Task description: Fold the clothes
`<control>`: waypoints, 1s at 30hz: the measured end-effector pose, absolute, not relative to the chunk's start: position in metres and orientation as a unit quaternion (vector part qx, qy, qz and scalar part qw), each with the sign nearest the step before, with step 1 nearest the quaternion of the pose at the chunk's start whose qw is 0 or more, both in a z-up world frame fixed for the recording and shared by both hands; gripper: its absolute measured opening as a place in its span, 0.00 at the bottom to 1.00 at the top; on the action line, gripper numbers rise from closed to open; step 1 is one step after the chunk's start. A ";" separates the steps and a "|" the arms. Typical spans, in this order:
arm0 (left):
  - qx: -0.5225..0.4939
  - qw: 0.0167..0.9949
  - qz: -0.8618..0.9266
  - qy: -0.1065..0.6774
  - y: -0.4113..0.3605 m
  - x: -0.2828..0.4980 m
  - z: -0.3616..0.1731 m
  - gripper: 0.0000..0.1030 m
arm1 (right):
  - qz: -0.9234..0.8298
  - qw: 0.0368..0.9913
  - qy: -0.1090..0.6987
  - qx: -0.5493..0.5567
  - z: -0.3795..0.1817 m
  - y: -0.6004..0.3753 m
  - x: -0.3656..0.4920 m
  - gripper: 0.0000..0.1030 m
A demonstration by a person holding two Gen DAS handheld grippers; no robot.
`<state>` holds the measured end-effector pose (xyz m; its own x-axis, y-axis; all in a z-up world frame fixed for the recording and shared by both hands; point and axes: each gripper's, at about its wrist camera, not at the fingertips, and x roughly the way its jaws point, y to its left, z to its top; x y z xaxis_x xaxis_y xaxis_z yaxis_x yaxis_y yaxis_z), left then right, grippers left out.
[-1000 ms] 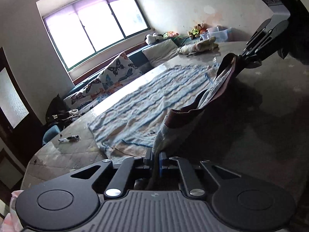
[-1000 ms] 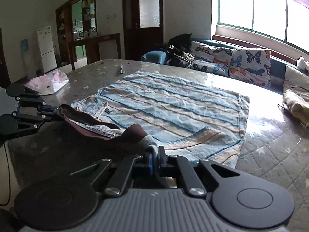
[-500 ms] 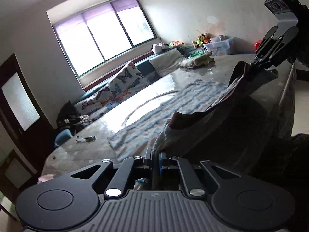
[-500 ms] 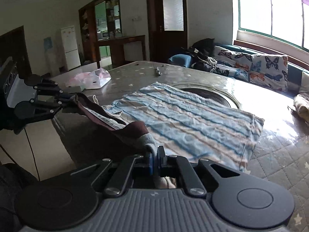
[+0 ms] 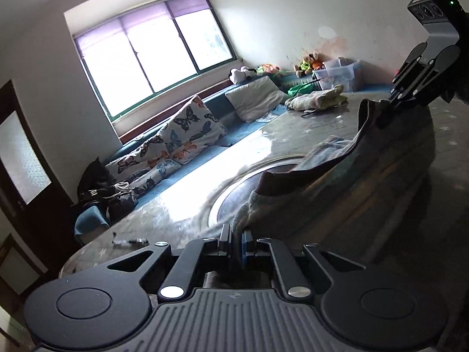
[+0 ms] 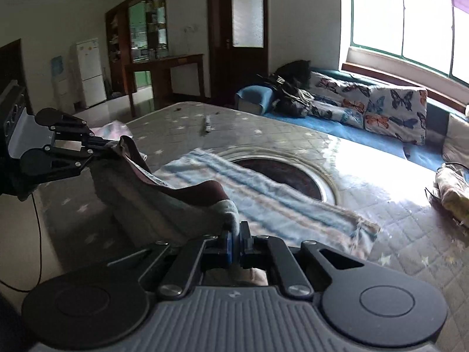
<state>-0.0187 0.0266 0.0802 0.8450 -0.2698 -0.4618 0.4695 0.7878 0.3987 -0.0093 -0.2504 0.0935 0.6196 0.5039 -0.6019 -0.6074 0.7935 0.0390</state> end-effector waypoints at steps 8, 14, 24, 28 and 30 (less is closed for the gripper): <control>0.275 0.907 -0.206 0.244 0.019 0.087 0.067 0.07 | 0.290 0.891 0.343 -0.061 0.074 -0.248 0.093 0.04; 0.257 0.897 -0.195 0.301 0.017 0.153 0.033 0.10 | 0.265 0.883 0.385 -0.036 0.039 -0.244 0.155 0.06; 0.229 0.902 -0.151 0.335 0.029 0.182 0.001 0.35 | 0.199 0.891 0.405 0.054 -0.012 -0.267 0.199 0.27; 0.215 0.915 -0.111 0.323 0.035 0.183 0.012 0.44 | 0.184 0.908 0.373 0.058 -0.001 -0.275 0.186 0.27; 0.198 0.922 -0.095 0.317 0.038 0.180 0.019 0.43 | 0.191 0.910 0.364 0.052 0.005 -0.272 0.179 0.27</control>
<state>0.1804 0.0377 0.0187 0.7802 -0.0502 -0.6235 0.3020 0.9032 0.3051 0.1787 -0.2725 0.0047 0.6624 0.3852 -0.6425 -0.3102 0.9217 0.2329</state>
